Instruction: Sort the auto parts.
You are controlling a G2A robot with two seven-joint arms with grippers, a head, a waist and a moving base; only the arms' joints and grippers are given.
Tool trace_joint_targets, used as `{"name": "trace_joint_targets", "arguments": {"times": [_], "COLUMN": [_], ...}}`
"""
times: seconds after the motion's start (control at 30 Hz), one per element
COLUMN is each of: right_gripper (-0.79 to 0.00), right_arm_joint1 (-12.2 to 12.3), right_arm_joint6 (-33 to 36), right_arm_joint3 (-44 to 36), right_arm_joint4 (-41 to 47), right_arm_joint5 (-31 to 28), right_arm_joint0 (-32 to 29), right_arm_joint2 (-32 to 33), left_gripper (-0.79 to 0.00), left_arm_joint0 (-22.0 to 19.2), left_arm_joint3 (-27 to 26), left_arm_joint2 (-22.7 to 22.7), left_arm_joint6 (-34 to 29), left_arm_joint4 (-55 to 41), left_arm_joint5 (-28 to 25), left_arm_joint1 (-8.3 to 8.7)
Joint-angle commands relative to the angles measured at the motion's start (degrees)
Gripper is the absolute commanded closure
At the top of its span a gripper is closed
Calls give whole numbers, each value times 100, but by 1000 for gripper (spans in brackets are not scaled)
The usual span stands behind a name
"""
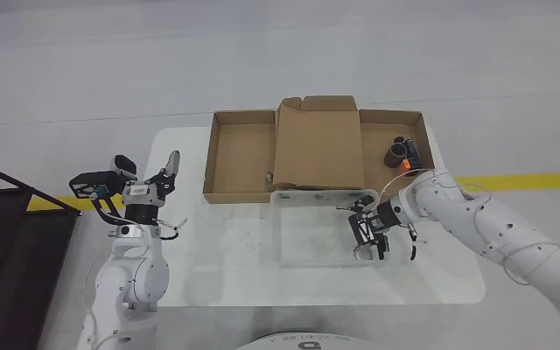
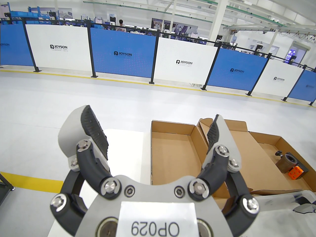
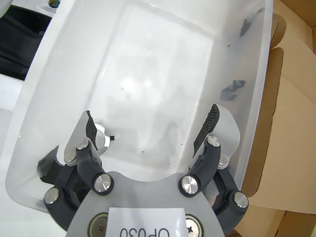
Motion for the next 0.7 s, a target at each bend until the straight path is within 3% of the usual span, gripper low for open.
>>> {"name": "trace_joint_targets", "arguments": {"times": [0.0,0.27,0.67], "right_gripper": [-785,-785,-785], "right_arm_joint1": [-16,-74,-93], "right_arm_joint6": [340,1637,2819], "right_arm_joint3": [-5,-158,-347], "right_arm_joint4": [190,809,1216], "right_arm_joint5": [0,0,0], "right_arm_joint0": [71,348,581], "right_arm_joint2": [-87,-461,-813], "left_gripper": [-785,-785,-785], "left_arm_joint0": [0,0,0], "left_arm_joint3": [0,0,0], "left_arm_joint2": [0,0,0], "left_arm_joint6": [0,0,0], "left_arm_joint4": [0,0,0], "left_arm_joint5": [0,0,0], "left_arm_joint1": [0,0,0]}}
